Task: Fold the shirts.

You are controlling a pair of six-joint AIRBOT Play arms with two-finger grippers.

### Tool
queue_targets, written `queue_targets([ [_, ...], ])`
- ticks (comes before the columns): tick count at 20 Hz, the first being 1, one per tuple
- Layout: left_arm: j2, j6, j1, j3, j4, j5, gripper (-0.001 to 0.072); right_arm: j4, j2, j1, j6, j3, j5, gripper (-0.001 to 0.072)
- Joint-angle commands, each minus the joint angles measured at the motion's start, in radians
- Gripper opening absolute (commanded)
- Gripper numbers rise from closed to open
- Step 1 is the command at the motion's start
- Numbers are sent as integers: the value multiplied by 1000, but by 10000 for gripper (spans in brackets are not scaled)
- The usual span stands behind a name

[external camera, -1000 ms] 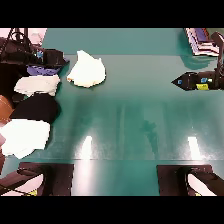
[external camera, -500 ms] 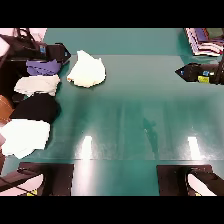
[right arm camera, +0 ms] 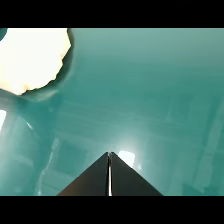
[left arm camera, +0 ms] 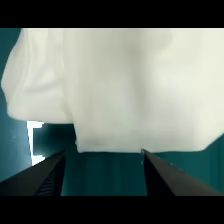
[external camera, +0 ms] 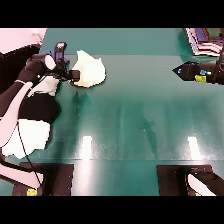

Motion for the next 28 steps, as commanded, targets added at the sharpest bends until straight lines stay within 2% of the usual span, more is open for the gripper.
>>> queue_targets([
  [1, -74, -2, 1, 2, -3, 62, 554, -2, 0, 23, 0, 0, -3, 15],
  [2, -71, -2, 1, 2, -3, 76, 554, -2, 0, 23, 0, 0, -3, 15],
  [3, -69, -3, 1, 11, -3, 72, 489, -2, 0, 23, 0, 0, -3, 15],
  [5, -66, -2, 1, 48, -2, 39, 127, -2, 0, 23, 0, 0, -3, 15],
  [6, -60, -2, 1, 73, -2, 17, 26, 0, 0, 23, 0, 0, -3, 15],
  [10, -28, 5, 1, 308, 2, -201, 27, -10, 0, 21, 0, 87, 10, 15],
  [14, 198, 45, 1, 501, 2, -220, 26, -10, 0, -22, 0, 275, 50, 15],
  [18, 407, 51, -43, 542, 1, -312, 26, -9, 0, -86, 0, 420, 110, 15],
  [21, 424, 50, -201, 523, 1, -406, 26, -8, 0, -116, 0, 469, 135, 14],
  [27, 320, 51, -575, 299, -7, -252, 30, -8, 4, -122, 0, 484, 221, 14],
  [28, 288, 51, -606, 286, -7, -240, 171, -8, 4, -122, 0, 484, 236, 15],
])
